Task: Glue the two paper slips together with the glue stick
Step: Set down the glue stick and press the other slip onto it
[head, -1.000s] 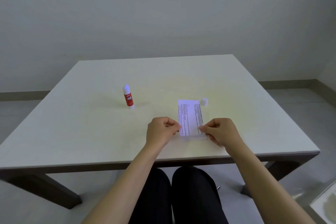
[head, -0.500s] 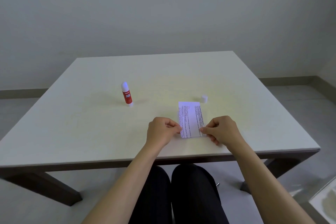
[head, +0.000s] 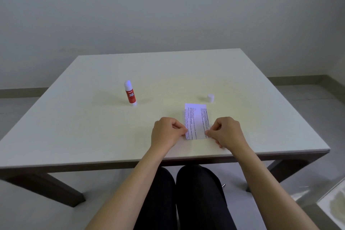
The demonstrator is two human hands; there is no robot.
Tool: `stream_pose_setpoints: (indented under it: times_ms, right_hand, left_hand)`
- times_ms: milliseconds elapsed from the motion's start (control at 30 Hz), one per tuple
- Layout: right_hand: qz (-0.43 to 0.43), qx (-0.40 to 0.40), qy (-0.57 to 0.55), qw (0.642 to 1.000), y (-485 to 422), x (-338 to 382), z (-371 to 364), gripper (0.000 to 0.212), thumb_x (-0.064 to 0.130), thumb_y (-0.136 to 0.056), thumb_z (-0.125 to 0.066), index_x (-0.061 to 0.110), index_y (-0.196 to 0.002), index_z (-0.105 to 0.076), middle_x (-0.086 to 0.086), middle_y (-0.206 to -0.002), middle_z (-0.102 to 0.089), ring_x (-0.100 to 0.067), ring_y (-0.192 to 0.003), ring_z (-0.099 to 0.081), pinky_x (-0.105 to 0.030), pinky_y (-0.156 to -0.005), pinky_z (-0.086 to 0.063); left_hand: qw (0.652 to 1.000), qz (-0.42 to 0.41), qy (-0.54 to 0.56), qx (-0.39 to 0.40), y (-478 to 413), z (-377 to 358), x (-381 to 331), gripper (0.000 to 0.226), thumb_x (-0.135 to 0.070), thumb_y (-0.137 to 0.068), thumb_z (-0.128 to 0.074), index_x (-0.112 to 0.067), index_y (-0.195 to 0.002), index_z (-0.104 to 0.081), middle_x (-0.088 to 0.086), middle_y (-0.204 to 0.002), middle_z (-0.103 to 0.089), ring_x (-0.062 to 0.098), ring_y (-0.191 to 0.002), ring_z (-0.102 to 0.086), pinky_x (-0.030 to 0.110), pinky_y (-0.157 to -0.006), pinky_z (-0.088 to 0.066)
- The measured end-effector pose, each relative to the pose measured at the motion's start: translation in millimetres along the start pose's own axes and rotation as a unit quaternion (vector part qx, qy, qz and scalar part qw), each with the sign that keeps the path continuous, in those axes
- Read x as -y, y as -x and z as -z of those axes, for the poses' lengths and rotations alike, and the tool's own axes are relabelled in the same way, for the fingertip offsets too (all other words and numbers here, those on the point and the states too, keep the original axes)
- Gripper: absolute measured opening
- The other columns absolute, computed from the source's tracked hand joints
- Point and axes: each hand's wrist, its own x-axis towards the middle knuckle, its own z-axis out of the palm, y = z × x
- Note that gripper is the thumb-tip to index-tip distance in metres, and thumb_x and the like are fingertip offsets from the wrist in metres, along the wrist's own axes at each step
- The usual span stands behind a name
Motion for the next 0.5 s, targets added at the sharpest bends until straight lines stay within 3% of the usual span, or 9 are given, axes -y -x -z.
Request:
stream_pose_setpoints:
  times_ms: [67, 167, 233, 300, 400, 500]
  right_hand:
    - [0.013, -0.007, 0.015, 1.0, 1.0, 0.8, -1.0, 0.027, 0.008, -0.076, -0.072, 0.009, -0.066, -0.047, -0.002, -0.056, -0.053, -0.019, -0.04, -0.047, -0.025, -0.038, -0.04]
    - [0.03, 0.005, 0.029, 0.999, 1.1, 2.1, -1.1, 0.028, 0.009, -0.077, -0.071, 0.009, -0.093, -0.048, -0.011, -0.07, -0.054, -0.026, -0.059, -0.049, -0.032, -0.054, -0.043]
    - [0.047, 0.022, 0.048, 0.997, -0.7, 2.8, -1.0, 0.039, 0.009, -0.078, -0.069, 0.014, -0.113, -0.052, -0.011, -0.07, -0.054, -0.026, -0.065, -0.05, -0.033, -0.06, -0.044]
    - [0.054, 0.039, 0.07, 0.995, -3.1, 5.1, 1.5, 0.05, 0.01, -0.079, -0.069, 0.021, -0.126, -0.055, -0.001, -0.069, -0.053, -0.023, -0.07, -0.051, -0.029, -0.062, -0.042]
    - [0.047, 0.07, 0.081, 0.993, -6.6, 8.8, 5.3, 0.057, 0.011, -0.08, -0.068, 0.022, -0.134, -0.052, -0.002, -0.073, -0.058, -0.02, -0.062, -0.05, -0.026, -0.053, -0.041]
    - [0.039, 0.09, 0.101, 0.99, -10.8, 11.0, 6.6, 0.057, 0.014, -0.081, -0.068, 0.02, -0.136, -0.051, 0.002, -0.068, -0.053, -0.014, -0.048, -0.048, -0.019, -0.041, -0.035]
  left_hand:
    - [0.999, -0.017, -0.027, -0.011, 0.2, -2.3, 0.6, 0.017, -0.016, -0.071, -0.074, -0.024, -0.06, -0.065, -0.017, -0.059, -0.062, 0.009, -0.064, -0.062, 0.021, -0.055, -0.042]
    - [0.993, -0.058, -0.099, -0.03, 0.4, -5.1, 1.5, 0.014, -0.02, -0.073, -0.073, -0.022, -0.073, -0.059, -0.014, -0.071, -0.056, 0.012, -0.074, -0.059, 0.024, -0.058, -0.043]
    - [0.982, -0.112, -0.153, -0.026, -2.5, -4.2, 3.2, 0.024, -0.023, -0.076, -0.072, -0.022, -0.097, -0.06, -0.007, -0.093, -0.054, 0.014, -0.091, -0.055, 0.025, -0.068, -0.042]
    - [0.96, -0.179, -0.213, 0.02, -9.4, -0.2, 5.6, 0.045, -0.027, -0.081, -0.067, -0.024, -0.125, -0.055, -0.005, -0.124, -0.052, 0.017, -0.115, -0.048, 0.03, -0.088, -0.04]
    - [0.926, -0.217, -0.285, 0.121, -22.4, 12.9, 9.1, 0.06, -0.046, -0.087, -0.057, -0.029, -0.142, -0.04, -0.011, -0.154, -0.032, 0.018, -0.144, -0.024, 0.039, -0.113, -0.022]
    - [0.912, -0.185, -0.314, 0.187, -32.3, 21.0, 14.8, 0.075, -0.063, -0.082, -0.051, -0.033, -0.147, -0.028, -0.019, -0.158, -0.017, 0.017, -0.149, -0.002, 0.05, -0.119, 0.002]
